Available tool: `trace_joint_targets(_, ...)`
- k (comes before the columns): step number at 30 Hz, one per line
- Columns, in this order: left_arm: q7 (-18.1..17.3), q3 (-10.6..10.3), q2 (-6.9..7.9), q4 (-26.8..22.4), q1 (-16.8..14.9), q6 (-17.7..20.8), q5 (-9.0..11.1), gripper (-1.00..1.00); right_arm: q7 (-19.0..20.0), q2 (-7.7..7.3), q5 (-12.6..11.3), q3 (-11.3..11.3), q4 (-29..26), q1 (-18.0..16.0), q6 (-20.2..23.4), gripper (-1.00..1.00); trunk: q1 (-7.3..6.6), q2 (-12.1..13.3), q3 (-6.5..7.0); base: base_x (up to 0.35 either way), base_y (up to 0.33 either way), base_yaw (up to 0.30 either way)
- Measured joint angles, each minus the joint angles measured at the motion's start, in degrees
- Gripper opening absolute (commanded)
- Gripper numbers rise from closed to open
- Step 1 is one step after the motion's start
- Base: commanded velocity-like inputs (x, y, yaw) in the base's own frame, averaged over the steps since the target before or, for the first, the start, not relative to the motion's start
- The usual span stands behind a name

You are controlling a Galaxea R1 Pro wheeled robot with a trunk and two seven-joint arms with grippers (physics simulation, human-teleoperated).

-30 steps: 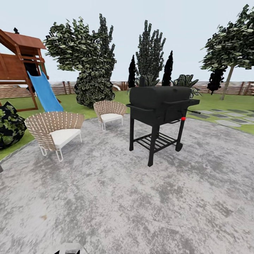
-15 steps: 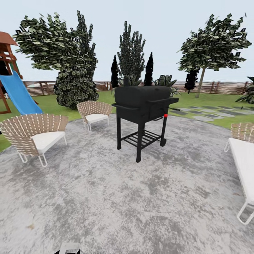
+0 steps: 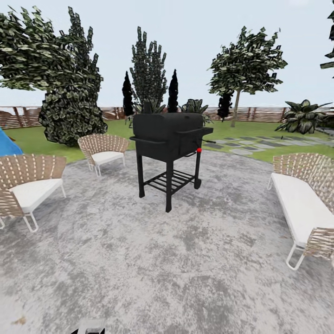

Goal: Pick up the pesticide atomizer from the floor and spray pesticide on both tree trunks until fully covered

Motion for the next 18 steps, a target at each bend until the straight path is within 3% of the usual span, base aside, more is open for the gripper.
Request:
trace_joint_targets(11, 0.0, -0.02, 0.0, -0.16, 0.01, 0.09, -0.03, 1.0, 0.0, 0.0, -0.01, 0.0, 0.0, 0.0, 0.0, 1.0, 0.0, 0.0, 0.0, 0.0, 0.003, -0.3)
trace_joint_targets(18, 0.0, 0.01, 0.09, -0.23, 0.0, 0.01, 0.01, 1.0, 0.0, 0.0, -0.01, 0.0, 0.0, 0.0, -0.01, 1.0, 1.53, -2.79, -1.25, 0.0, 0.0, -0.3)
